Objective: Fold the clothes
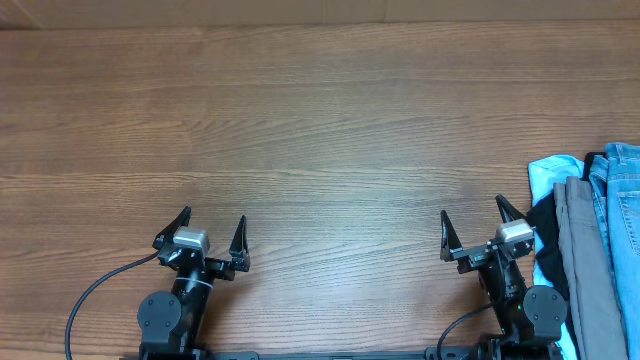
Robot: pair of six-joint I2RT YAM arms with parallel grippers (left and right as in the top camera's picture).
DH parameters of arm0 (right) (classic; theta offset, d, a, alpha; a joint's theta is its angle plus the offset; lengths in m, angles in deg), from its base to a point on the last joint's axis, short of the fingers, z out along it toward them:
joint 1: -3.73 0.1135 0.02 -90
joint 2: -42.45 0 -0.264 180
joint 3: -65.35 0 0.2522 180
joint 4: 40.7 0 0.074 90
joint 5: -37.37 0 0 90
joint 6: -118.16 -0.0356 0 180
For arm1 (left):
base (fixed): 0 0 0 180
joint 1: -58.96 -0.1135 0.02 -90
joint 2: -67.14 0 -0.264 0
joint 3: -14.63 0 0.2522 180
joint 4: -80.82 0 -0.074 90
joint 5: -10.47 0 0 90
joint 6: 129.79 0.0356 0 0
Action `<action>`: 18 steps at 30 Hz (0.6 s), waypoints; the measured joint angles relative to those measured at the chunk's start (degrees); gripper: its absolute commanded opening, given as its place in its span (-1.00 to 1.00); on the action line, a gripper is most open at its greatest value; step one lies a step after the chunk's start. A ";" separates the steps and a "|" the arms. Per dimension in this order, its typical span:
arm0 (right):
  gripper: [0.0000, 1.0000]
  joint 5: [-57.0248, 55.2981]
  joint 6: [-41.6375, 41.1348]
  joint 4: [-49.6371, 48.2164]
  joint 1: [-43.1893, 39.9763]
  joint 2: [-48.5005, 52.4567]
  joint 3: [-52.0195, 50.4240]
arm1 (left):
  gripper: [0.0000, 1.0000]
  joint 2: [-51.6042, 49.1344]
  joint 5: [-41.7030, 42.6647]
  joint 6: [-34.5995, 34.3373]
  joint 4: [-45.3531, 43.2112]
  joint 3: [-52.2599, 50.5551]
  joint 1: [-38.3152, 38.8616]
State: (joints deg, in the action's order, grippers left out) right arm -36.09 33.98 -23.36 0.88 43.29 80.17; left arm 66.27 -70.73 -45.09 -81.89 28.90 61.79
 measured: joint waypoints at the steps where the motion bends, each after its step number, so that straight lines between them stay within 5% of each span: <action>1: 1.00 -0.42 0.00 0.00 0.00 0.00 0.00 | 1.00 0.00 0.00 0.00 0.00 0.00 0.00; 18: 1.00 -5.68 0.02 0.07 0.00 0.00 0.00 | 1.00 0.00 0.00 0.00 0.00 0.00 0.00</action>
State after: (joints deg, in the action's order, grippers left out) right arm -41.78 34.00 -23.30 0.88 43.29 80.17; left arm 66.27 -70.73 -45.09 -81.89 28.90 61.79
